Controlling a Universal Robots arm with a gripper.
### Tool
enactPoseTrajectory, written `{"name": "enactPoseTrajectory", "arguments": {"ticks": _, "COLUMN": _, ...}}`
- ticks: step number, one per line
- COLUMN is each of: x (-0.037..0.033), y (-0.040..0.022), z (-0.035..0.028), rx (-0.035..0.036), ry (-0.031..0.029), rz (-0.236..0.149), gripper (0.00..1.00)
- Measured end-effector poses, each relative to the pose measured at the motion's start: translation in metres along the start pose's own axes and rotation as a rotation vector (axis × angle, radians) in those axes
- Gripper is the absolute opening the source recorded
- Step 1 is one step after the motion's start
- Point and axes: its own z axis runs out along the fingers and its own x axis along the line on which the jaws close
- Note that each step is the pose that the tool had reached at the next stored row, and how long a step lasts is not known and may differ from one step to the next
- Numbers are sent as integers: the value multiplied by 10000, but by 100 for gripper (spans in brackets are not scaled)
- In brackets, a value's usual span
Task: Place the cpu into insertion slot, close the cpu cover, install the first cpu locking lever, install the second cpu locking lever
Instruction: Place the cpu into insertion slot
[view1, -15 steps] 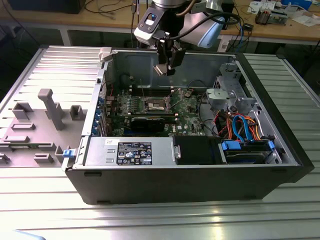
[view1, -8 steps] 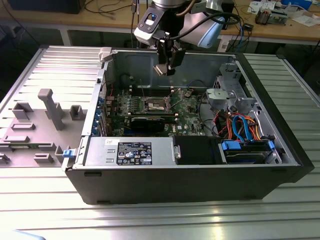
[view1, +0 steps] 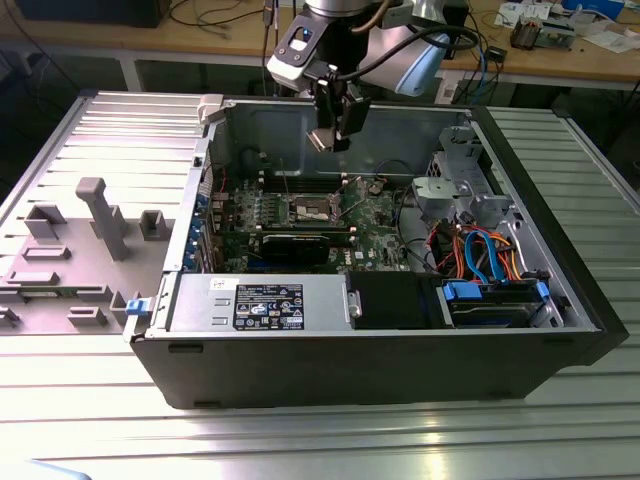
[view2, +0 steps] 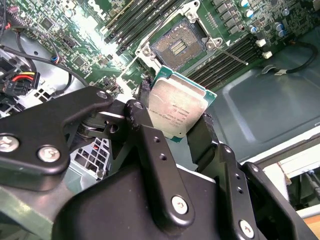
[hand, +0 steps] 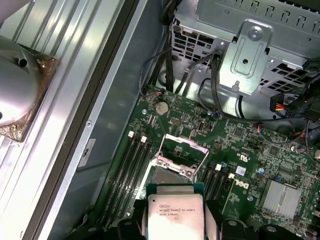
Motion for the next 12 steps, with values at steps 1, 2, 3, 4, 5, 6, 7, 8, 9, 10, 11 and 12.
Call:
{"name": "enactPoseTrajectory", "arguments": {"ticks": 1, "x": 0, "y": 0, "z": 4, "rx": 0, "ry": -7, "rz": 100, "gripper": 55}}
{"name": "enactPoseTrajectory", "arguments": {"ticks": 2, "x": 0, "y": -1, "z": 9, "rx": 2, "ry": -13, "rz": 211, "gripper": 55}}
{"name": "enactPoseTrajectory", "arguments": {"ticks": 3, "x": 0, "y": -1, "z": 13, "rx": 10, "ry": -20, "rz": 338, "gripper": 55}}
{"name": "enactPoseTrajectory", "arguments": {"ticks": 4, "x": 0, "y": -2, "z": 15, "rx": 17, "ry": -22, "rz": 417, "gripper": 55}}
{"name": "enactPoseTrajectory", "arguments": {"ticks": 5, "x": 0, "y": -2, "z": 19, "rx": 31, "ry": -25, "rz": 536, "gripper": 55}}
{"name": "enactPoseTrajectory", "arguments": {"ticks": 6, "x": 0, "y": -3, "z": 24, "rx": 46, "ry": -28, "rz": 675, "gripper": 55}}
{"name": "enactPoseTrajectory", "arguments": {"ticks": 7, "x": -1, "y": -3, "z": 31, "rx": 50, "ry": -32, "rz": 771, "gripper": 55}}
{"name": "enactPoseTrajectory", "arguments": {"ticks": 8, "x": -1, "y": -3, "z": 35, "rx": 52, "ry": -35, "rz": 841, "gripper": 55}}
{"name": "enactPoseTrajectory", "arguments": {"ticks": 9, "x": -1, "y": -3, "z": 43, "rx": 53, "ry": -44, "rz": 959, "gripper": 55}}
{"name": "enactPoseTrajectory", "arguments": {"ticks": 10, "x": -1, "y": -4, "z": 47, "rx": 53, "ry": -48, "rz": 1025, "gripper": 55}}
{"name": "enactPoseTrajectory", "arguments": {"ticks": 11, "x": -1, "y": -4, "z": 52, "rx": 52, "ry": -53, "rz": 1093, "gripper": 55}}
{"name": "enactPoseTrajectory", "arguments": {"ticks": 12, "x": -1, "y": -5, "z": 57, "rx": 50, "ry": -59, "rz": 1177, "gripper": 55}}
